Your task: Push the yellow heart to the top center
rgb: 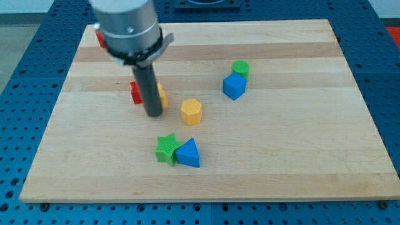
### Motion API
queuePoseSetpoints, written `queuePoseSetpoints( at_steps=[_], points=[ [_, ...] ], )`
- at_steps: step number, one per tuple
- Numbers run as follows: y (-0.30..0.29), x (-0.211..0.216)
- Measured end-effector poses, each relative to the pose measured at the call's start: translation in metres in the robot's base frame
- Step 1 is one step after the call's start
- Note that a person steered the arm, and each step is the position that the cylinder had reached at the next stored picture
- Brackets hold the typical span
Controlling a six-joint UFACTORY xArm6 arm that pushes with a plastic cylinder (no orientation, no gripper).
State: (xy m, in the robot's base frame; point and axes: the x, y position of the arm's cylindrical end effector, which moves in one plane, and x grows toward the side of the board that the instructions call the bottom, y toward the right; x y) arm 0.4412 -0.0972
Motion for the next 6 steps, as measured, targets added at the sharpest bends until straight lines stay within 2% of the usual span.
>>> queuePoseSetpoints(
  at_steps=[1,2,3,4,6],
  points=[
    [0.019,-0.061],
    [0.052,-0.14],
    [0.061,-0.177],
    [0.06,-0.174],
    [0.08,-0.095]
  ],
)
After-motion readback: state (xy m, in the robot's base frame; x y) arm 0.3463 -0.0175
